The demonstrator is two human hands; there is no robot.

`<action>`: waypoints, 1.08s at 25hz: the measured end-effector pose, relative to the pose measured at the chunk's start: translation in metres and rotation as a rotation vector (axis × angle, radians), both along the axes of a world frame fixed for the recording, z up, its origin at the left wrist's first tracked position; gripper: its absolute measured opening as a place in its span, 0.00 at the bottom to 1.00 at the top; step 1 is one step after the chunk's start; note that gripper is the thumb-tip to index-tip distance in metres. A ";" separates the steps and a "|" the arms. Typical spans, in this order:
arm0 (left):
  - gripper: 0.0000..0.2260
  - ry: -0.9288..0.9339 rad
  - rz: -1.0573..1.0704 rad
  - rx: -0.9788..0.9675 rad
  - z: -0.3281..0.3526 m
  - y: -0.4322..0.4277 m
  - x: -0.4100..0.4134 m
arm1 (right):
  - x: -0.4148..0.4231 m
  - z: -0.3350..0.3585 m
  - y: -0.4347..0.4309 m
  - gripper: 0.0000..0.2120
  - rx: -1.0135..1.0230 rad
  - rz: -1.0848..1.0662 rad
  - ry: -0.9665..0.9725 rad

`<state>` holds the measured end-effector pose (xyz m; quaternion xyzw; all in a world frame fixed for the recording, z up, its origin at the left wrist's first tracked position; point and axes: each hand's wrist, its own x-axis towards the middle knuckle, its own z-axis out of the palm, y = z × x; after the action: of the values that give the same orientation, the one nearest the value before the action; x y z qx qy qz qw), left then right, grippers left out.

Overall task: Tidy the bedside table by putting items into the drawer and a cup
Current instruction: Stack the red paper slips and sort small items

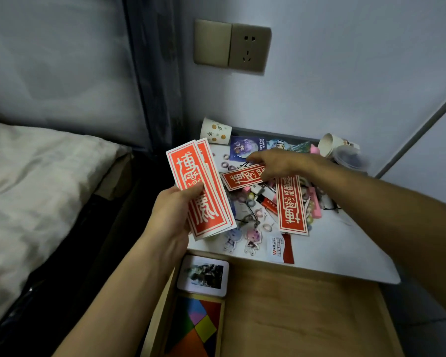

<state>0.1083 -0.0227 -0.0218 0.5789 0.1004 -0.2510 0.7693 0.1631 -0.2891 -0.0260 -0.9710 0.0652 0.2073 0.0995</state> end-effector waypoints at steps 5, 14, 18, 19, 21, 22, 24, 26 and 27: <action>0.11 -0.009 -0.035 0.025 0.001 0.000 -0.001 | 0.015 0.004 -0.001 0.20 -0.156 0.168 -0.183; 0.08 -0.008 -0.060 -0.001 0.005 -0.009 -0.012 | -0.076 0.041 -0.020 0.06 0.323 -0.347 -0.248; 0.04 -0.013 -0.076 0.004 0.001 -0.013 -0.016 | -0.097 0.017 -0.028 0.13 0.309 -0.511 -0.042; 0.04 -0.016 -0.080 0.012 0.000 -0.014 -0.018 | -0.095 0.014 -0.028 0.15 0.329 -0.552 -0.046; 0.05 -0.021 -0.090 0.031 -0.003 -0.016 -0.021 | -0.091 0.010 -0.023 0.15 0.340 -0.610 -0.062; 0.05 -0.022 -0.092 0.037 -0.004 -0.017 -0.022 | -0.090 0.009 -0.021 0.15 0.336 -0.635 -0.067; 0.05 -0.024 -0.090 0.045 -0.005 -0.018 -0.022 | -0.087 0.007 -0.019 0.17 0.339 -0.677 -0.077; 0.05 -0.029 -0.089 0.044 -0.005 -0.019 -0.020 | -0.084 0.007 -0.019 0.19 0.354 -0.723 -0.096; 0.05 -0.028 -0.090 0.038 -0.005 -0.019 -0.020 | -0.083 0.006 -0.019 0.20 0.376 -0.746 -0.111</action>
<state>0.0881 -0.0417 -0.0268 0.6009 0.0682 -0.2750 0.7474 0.0801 -0.3083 -0.0202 -0.8554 0.3680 0.1128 0.3467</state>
